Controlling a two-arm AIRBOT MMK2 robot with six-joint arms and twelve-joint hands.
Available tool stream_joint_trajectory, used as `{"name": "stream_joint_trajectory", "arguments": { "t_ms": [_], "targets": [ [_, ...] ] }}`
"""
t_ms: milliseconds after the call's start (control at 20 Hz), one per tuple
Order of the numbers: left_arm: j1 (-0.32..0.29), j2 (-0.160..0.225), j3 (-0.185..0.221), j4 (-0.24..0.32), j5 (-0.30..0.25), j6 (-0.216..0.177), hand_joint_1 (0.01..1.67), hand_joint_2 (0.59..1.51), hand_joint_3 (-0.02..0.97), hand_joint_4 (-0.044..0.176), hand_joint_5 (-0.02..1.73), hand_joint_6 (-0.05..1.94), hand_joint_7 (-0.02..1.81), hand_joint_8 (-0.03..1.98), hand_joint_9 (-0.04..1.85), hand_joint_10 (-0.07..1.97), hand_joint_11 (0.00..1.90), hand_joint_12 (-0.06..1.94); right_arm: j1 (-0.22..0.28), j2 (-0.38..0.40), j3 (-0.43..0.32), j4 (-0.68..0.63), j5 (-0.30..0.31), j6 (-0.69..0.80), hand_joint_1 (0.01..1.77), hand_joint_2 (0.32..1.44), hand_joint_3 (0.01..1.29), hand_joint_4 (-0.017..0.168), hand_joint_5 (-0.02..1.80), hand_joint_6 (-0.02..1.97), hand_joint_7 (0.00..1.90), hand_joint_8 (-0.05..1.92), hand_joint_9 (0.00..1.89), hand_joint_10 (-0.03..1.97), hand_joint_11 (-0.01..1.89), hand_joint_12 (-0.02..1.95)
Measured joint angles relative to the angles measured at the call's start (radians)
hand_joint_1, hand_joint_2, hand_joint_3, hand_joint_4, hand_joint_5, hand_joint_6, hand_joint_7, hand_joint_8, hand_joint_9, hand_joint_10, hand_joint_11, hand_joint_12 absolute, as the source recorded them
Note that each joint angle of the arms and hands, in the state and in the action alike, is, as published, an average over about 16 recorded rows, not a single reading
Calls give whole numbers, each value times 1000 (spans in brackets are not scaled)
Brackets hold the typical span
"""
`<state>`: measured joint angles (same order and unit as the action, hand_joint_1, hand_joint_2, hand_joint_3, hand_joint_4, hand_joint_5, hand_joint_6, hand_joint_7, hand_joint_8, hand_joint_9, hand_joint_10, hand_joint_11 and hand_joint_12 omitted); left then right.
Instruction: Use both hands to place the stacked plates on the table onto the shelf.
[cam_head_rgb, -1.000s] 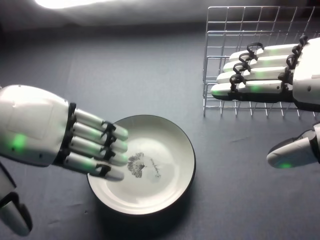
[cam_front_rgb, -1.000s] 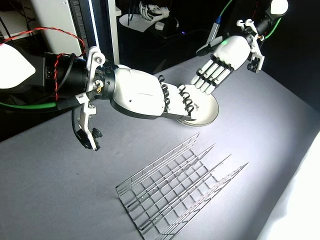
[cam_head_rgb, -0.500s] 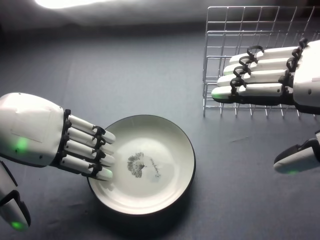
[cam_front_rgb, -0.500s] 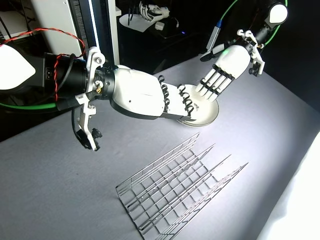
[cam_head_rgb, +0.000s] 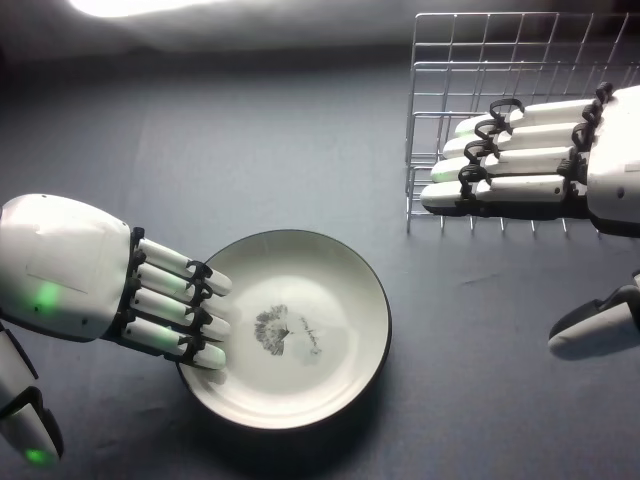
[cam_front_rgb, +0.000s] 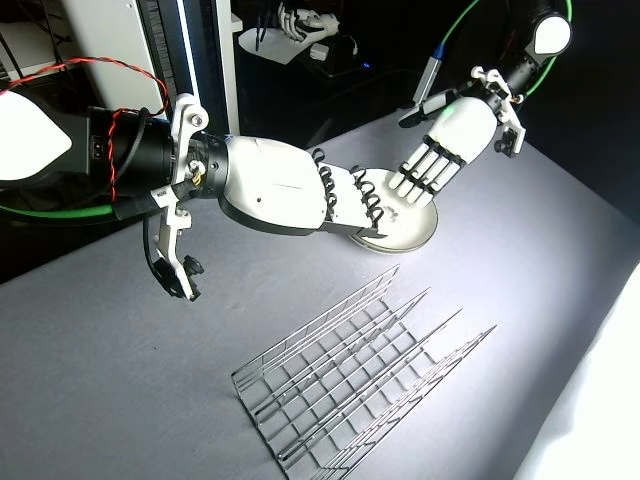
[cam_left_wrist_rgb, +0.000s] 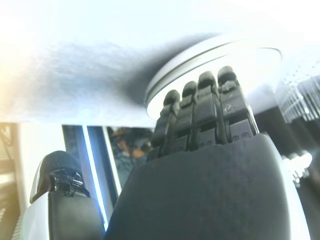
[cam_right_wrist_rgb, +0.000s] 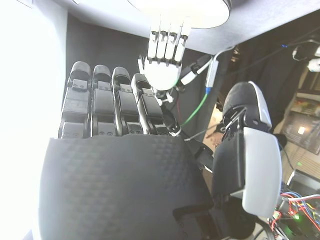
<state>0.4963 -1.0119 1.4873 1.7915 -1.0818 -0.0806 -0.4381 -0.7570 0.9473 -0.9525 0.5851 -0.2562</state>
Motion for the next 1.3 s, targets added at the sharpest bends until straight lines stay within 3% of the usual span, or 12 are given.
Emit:
{"name": "stream_joint_trajectory", "arguments": {
  "t_ms": [250,450,850,1100,1300],
  "targets": [
    [16,-10,8,2,5,0,17,983,10,0,9,-15,9,-12,16,4,14,-12,-9,-18,30,-51,57,-3,153,1098,15,4,15,31,21,16,21,13,24,26],
    [28,-19,17,5,9,0,17,981,10,-2,2,-17,2,-13,12,1,14,-13,-19,-37,62,-102,118,-3,264,1091,16,4,15,31,21,16,21,13,28,25],
    [43,-39,32,6,19,1,16,977,9,-3,-8,-22,-9,-14,3,-4,14,-15,-39,-74,116,-178,220,-3,853,1004,16,5,20,31,23,16,36,13,29,309],
    [45,-58,23,-3,34,1,16,982,9,-3,-8,-22,-9,-16,-2,-4,15,-15,-45,-91,124,-184,230,-3,1223,949,16,5,28,31,26,16,59,13,25,570],
    [42,-80,9,-18,52,2,15,987,10,-3,-8,-20,-10,-18,-6,-4,15,-15,-53,-108,125,-182,216,-2,1375,944,16,5,34,31,29,16,74,13,16,749]
  ]
}}
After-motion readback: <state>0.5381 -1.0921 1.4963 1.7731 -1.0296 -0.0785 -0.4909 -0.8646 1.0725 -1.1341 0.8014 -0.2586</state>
